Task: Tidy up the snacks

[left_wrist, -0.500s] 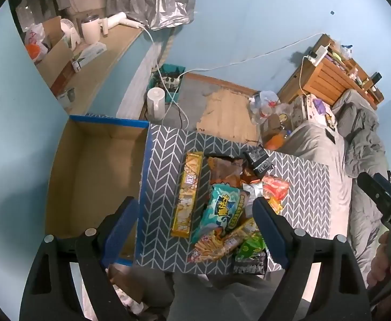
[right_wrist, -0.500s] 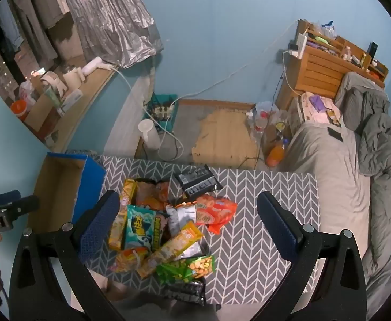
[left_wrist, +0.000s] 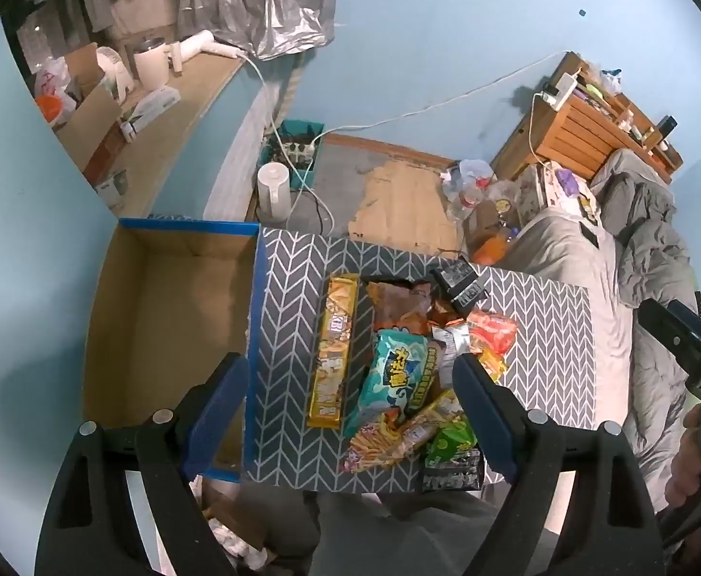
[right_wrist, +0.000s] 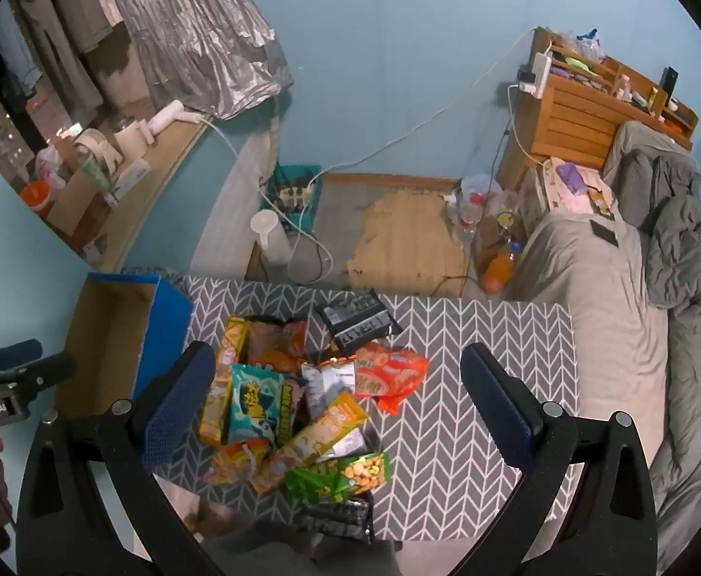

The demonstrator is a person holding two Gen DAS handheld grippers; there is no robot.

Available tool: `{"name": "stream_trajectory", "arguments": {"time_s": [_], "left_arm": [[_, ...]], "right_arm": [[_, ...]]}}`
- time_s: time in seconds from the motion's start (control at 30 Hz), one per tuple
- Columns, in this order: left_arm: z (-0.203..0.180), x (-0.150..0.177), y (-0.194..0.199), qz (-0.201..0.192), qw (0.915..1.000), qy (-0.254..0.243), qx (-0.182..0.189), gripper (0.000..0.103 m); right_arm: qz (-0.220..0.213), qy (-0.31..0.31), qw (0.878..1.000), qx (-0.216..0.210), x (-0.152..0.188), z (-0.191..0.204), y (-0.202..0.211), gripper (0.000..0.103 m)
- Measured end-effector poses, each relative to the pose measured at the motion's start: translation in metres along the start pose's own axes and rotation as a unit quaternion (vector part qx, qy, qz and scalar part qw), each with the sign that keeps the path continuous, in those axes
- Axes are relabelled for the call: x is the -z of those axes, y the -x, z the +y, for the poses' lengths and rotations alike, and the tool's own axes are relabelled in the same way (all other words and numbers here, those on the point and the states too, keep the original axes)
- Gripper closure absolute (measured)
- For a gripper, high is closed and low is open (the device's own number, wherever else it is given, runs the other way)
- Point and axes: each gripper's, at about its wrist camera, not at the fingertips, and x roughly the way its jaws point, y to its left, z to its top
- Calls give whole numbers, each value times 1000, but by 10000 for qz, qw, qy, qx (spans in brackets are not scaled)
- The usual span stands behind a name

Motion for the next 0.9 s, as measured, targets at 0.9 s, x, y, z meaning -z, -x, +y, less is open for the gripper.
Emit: {"name": "stream_trajectory", "arguments": {"time_s": [0.9], "left_arm": [[-4, -6, -2, -23, 9999, 119, 81, 15]], "right_arm": [[110, 18, 9999, -45, 1, -3, -7, 2]]}}
